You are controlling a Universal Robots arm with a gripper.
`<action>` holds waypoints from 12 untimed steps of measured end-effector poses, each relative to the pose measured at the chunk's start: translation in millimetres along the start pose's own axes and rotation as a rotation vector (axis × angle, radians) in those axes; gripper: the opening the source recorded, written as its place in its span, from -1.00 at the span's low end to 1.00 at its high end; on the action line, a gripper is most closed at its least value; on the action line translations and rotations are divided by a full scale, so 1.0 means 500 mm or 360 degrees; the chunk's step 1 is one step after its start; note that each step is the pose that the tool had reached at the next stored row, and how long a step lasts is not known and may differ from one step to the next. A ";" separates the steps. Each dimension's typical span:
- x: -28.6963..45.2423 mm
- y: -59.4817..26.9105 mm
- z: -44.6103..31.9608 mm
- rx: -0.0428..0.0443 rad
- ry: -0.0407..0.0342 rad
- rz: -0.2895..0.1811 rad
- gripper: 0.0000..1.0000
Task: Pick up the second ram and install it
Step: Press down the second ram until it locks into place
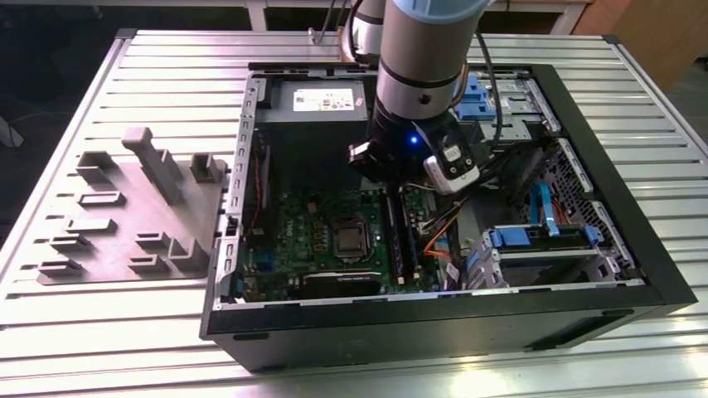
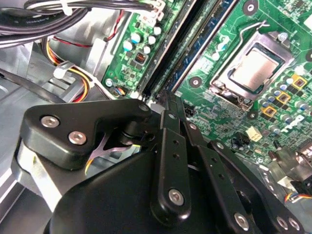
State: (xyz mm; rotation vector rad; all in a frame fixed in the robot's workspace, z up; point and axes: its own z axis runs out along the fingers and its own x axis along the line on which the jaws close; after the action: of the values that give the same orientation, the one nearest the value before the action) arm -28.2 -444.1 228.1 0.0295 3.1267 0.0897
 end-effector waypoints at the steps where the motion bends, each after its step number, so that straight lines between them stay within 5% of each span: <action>1: 0.000 0.001 0.001 0.0000 0.0000 0.0000 -0.80; 12: 0.001 0.009 0.009 -0.0002 0.0000 0.0000 -0.80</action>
State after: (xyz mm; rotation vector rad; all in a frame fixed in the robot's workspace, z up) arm -28.4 -439.4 223.8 0.0295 3.1267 0.0913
